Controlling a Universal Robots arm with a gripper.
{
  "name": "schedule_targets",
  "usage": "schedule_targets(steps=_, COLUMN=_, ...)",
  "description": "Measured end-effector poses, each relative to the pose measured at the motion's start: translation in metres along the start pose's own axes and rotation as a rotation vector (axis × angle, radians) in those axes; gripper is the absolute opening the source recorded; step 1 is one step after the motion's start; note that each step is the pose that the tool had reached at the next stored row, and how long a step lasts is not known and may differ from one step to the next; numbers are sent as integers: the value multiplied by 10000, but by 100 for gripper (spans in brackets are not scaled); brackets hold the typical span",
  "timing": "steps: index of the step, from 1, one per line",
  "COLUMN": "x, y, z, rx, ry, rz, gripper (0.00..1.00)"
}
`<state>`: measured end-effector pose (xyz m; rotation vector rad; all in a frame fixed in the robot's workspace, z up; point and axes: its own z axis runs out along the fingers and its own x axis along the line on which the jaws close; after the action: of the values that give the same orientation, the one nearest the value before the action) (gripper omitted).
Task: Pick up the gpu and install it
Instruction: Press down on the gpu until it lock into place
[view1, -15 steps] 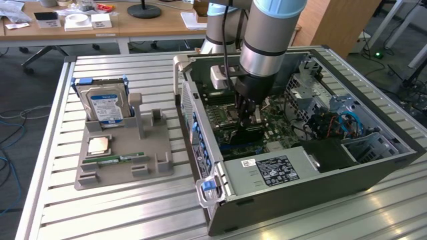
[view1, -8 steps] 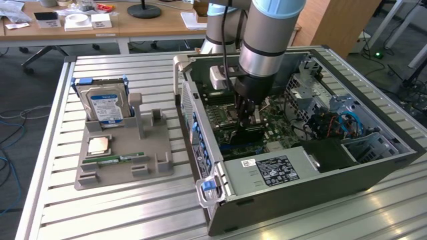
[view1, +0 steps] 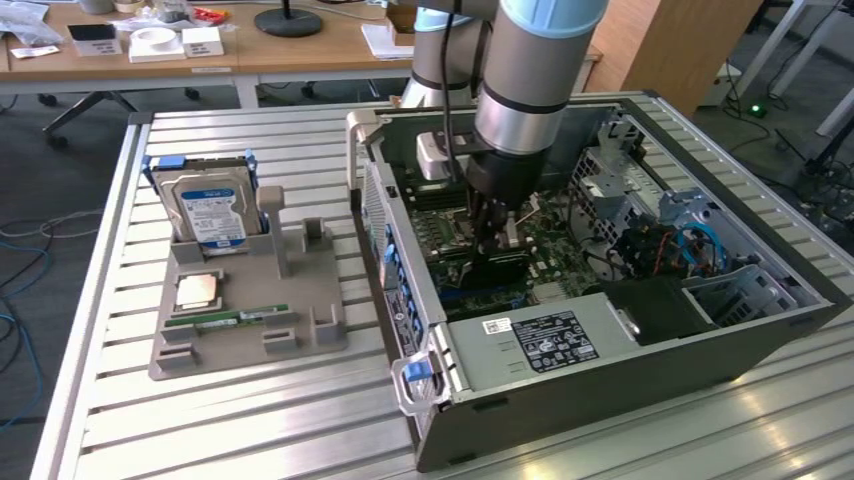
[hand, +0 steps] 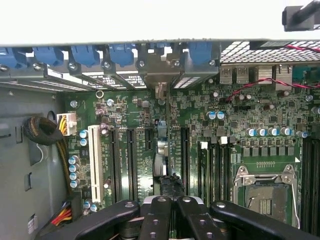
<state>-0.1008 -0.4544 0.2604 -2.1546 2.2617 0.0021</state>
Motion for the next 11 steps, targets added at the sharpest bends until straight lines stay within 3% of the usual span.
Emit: schedule_targets(steps=11, x=1, y=12, z=21, rx=10, ry=-1, rz=0, gripper=11)
